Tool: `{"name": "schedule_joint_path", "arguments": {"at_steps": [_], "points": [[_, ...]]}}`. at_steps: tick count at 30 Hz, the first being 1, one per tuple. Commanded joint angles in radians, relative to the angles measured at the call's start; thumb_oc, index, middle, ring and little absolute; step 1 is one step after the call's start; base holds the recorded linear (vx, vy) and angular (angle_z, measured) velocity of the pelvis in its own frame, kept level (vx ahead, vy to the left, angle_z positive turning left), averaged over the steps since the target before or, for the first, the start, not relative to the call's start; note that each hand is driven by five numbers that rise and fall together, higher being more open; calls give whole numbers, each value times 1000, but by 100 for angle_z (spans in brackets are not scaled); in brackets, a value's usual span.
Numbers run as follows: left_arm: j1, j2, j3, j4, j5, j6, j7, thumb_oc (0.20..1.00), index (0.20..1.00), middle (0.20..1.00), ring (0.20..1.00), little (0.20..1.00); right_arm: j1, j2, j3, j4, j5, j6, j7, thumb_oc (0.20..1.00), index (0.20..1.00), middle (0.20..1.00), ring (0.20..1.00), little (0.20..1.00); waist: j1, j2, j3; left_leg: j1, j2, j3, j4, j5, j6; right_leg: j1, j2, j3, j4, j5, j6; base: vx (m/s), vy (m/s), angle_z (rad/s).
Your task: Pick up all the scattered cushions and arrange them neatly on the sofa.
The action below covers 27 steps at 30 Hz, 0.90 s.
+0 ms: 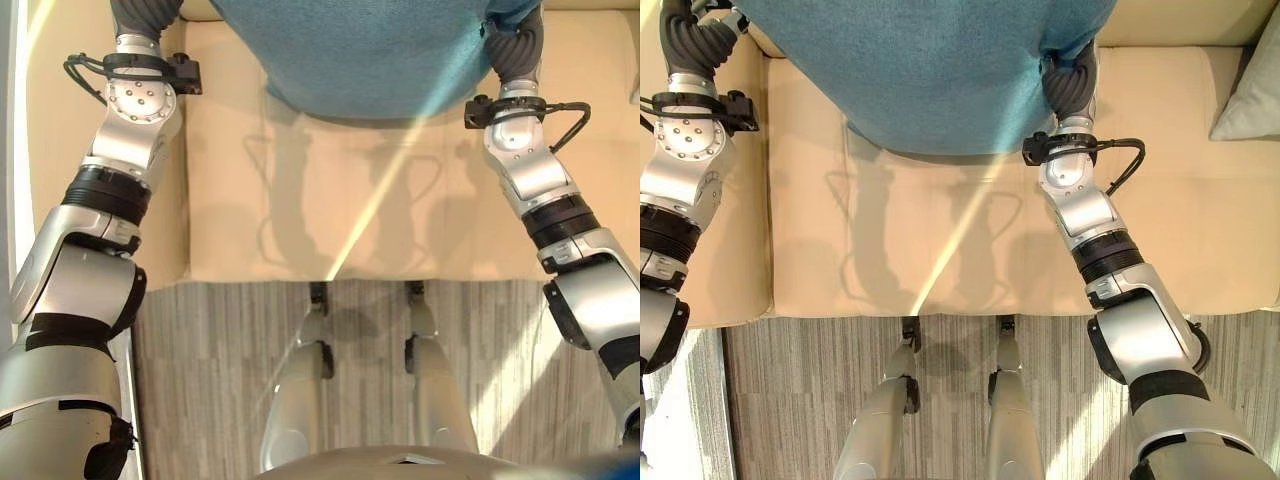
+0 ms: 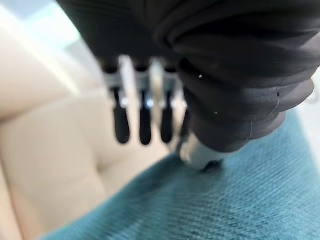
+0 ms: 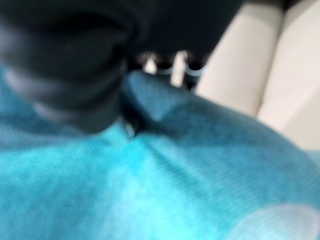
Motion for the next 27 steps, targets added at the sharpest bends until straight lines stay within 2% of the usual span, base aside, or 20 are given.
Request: {"name": "schedule_joint_path", "arguments": {"at_steps": [1,3,5,6,7,14,18,23,25,27], "points": [[-76,49,22,-29,-4,-82,9,200,200,200,200,200,-125,-38,-1,2,2,-75,-35,200,200,200,200,200,16,-6,-42,-17,-42,-137,66,-92,-20,48,13,-83,5,-46,90,26,-30,-6],[-100,36,3,-6,-8,-80,2,200,200,200,200,200,-141,-38,13,24,8,-79,-31,200,200,200,200,200,14,-6,-44,-35,-40,-142,63,-88,-22,31,14,-89,5,-46,89,17,-12,-1],[-158,27,-38,62,-15,-67,-8,200,200,200,200,200,-197,-53,71,94,33,-70,-7,200,200,200,200,200,13,-5,-49,-78,-38,-157,36,-61,-27,-26,20,-98,5,-40,92,-8,-9,2],[-161,27,-39,64,-15,-67,-9,256,256,256,256,256,-199,-54,72,96,34,-71,-6,200,200,200,200,200,13,-4,-49,-80,-38,-157,35,-60,-27,-28,20,-99,5,-40,92,-16,-34,7],[-204,24,-66,115,-22,-57,-10,1000,1000,1000,1000,1000,-238,-67,105,141,48,-63,-1,1000,1000,1000,1000,1000,17,-2,-50,-98,-42,-163,13,-42,-29,-53,27,-105,5,-40,94,-7,-26,8],[-303,56,-161,217,-12,-32,-19,1000,1000,1000,1000,1000,-376,-120,234,222,68,-53,10,1000,1000,1000,1000,1000,38,0,-58,-120,-50,-167,-1,-20,-43,-75,33,-123,5,-36,101,-2,-21,3],[-353,50,-223,259,-37,-47,-39,1000,1000,1000,1000,1000,-492,-182,347,277,81,-43,21,1000,1000,1000,1000,1000,54,10,-77,-172,-60,-177,-1,21,-74,-127,36,-133,5,-16,115,-3,-13,4],[-399,38,-279,306,-35,-43,-45,1000,1000,1000,1000,1000,-574,-238,444,349,43,-15,23,1000,1000,1000,1000,1000,65,-2,-118,-199,-72,-187,-1,24,-80,-139,39,-145,5,-25,113,-9,-65,9],[-403,37,-281,307,-32,-40,-44,1000,1000,1000,1000,1000,-584,-252,455,353,31,-6,19,1000,1000,1000,1000,1000,67,-3,-121,-196,-71,-187,-1,25,-83,-136,38,-149,5,-26,114,-12,-59,5],[-347,66,-238,281,-33,-47,-33,1000,1000,1000,1000,1000,-560,-324,447,317,11,10,-1,1000,1000,1000,1000,1000,71,-9,-137,-162,-68,-192,-1,19,-89,-101,38,-160,5,-36,114,-11,-51,9]]}}
